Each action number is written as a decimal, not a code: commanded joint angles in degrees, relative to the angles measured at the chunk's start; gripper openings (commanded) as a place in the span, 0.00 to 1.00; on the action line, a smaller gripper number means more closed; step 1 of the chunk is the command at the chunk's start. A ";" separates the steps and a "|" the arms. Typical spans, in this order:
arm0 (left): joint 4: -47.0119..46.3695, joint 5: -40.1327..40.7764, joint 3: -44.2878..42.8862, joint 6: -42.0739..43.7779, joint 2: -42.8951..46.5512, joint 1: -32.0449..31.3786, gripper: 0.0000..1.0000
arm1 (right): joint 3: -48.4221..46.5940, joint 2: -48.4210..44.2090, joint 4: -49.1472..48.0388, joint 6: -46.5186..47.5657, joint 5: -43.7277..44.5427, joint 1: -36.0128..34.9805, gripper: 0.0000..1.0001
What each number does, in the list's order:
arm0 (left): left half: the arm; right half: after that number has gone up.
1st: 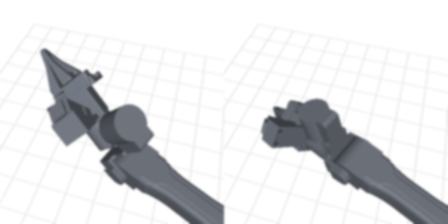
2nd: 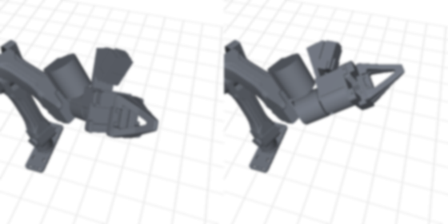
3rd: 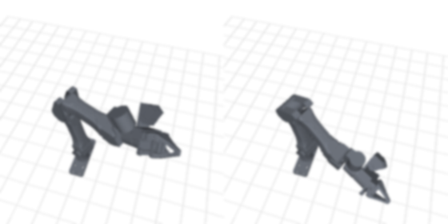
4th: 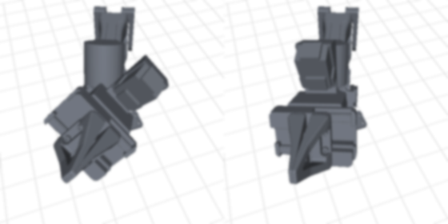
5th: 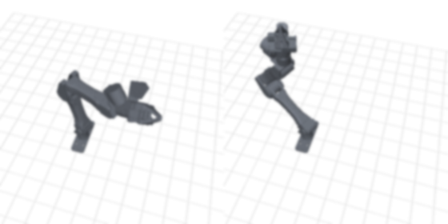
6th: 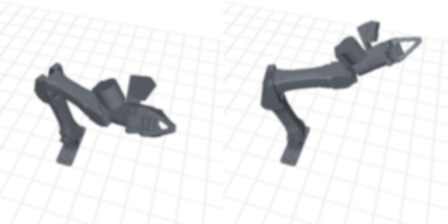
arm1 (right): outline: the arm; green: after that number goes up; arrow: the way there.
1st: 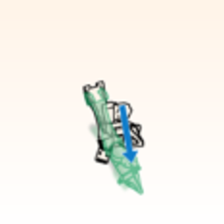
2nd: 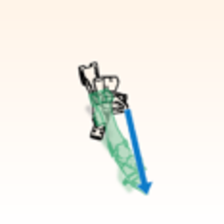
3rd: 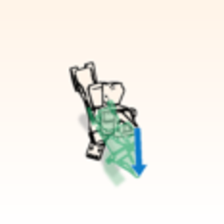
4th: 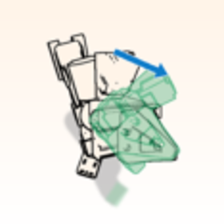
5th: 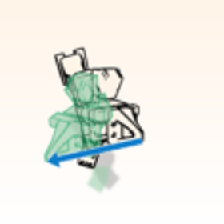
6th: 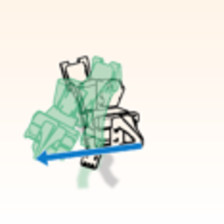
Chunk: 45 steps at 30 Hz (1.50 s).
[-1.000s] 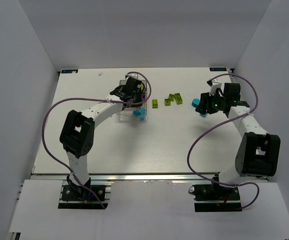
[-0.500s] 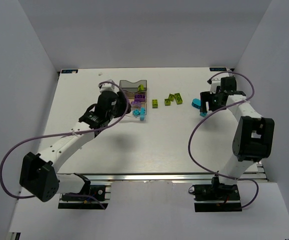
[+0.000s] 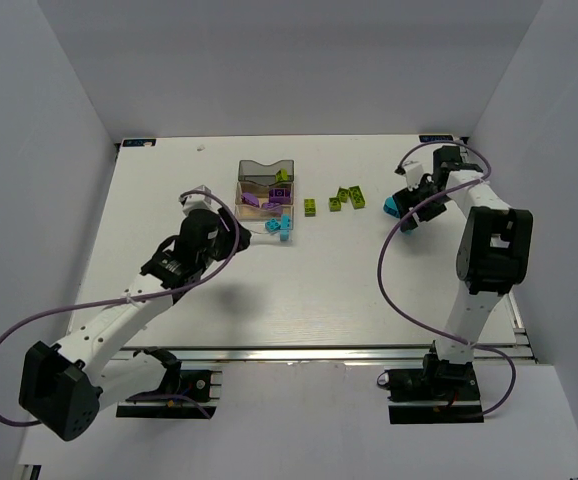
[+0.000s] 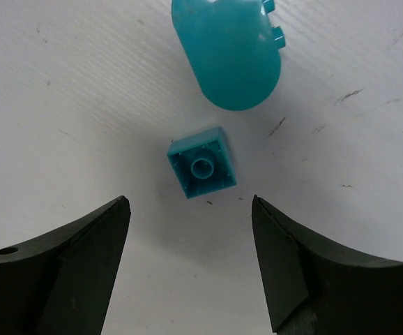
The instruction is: Sort the legos into containers by color
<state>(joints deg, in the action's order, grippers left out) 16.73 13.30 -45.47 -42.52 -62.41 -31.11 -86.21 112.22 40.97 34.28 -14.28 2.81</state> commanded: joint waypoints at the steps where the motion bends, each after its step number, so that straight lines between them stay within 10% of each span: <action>1: 0.84 1.29 1.96 -1.77 3.17 0.18 0.67 | -0.72 0.71 2.11 5.00 -0.49 -0.70 0.75; 22: 3.13 2.34 4.34 -3.36 7.30 0.18 0.68 | -4.40 6.16 0.51 4.74 3.65 -2.72 0.63; 38: 1.56 2.52 6.80 -5.20 11.17 0.18 0.70 | 1.12 -4.81 6.48 9.74 -15.30 -7.19 0.08; 45: 3.83 4.80 8.47 -6.26 15.04 0.18 0.78 | 4.40 -13.87 2.55 9.50 -23.24 -19.58 0.04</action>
<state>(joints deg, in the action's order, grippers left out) 19.62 15.94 -36.95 -48.10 -48.95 -31.11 -82.02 101.58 45.04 43.72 -30.24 -12.12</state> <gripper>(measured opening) 0.774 0.423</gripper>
